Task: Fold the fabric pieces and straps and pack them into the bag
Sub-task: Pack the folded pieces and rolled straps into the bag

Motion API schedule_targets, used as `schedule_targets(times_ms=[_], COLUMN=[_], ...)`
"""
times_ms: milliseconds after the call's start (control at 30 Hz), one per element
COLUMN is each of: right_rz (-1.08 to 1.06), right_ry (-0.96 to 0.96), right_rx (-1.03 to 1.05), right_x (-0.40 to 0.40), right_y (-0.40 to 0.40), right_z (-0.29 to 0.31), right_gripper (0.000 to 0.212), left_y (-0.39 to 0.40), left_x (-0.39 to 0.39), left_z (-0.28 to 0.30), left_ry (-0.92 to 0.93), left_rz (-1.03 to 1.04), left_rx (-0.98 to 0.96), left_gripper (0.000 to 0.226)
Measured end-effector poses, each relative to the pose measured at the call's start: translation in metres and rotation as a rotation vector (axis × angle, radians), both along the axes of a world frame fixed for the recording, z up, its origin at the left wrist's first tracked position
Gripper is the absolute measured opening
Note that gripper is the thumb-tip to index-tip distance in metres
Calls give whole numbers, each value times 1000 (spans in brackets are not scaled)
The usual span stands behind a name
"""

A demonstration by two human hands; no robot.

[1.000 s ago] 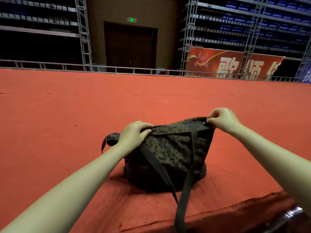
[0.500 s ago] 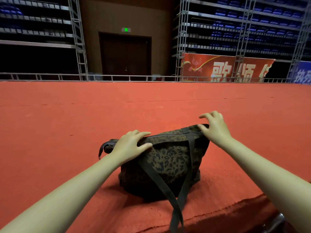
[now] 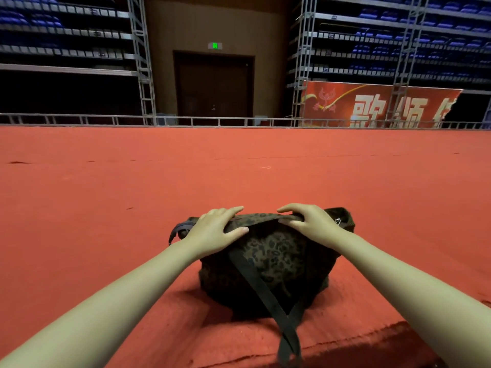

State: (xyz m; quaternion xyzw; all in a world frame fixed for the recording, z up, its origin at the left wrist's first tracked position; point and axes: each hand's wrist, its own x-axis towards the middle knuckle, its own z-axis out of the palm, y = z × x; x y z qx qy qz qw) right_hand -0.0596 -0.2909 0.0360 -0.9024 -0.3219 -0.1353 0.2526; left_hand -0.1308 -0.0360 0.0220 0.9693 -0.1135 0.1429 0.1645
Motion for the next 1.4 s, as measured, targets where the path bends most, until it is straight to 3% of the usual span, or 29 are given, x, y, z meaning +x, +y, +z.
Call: schedule_targets(times_ms=[100,300,500,833,1000,1200,1400], right_rz=[41,90,-26,-401,-601,-792,-1027], right_ry=[52,87,-72,-163,-131,43,224], right_rx=[173,223,247,203,168,175,43], right_x=[-14,-52,-86,-187,-241,-286,-314], right_y=[-8,-43,-98,-263,-324,-369,-379], right_z=[7,19,35,34,3,-77,-204], right_gripper=[25,12,10,14,18,16,28], left_y=[-10,-46,-108,-285,-367,-435,-463], left_x=[0,-18,-25,-41,-50,-66,-88], left_z=[5,18,30,43,3,-72,-183], left_ry=[8,-120,-304,-252,-124,57,217], left_rz=[-76,-276,-397,-727,-850,-938,-916], left_rx=[-15,-291,-296,-371,-413,-361,16], left_gripper=[48,32,21,18,20,20,27])
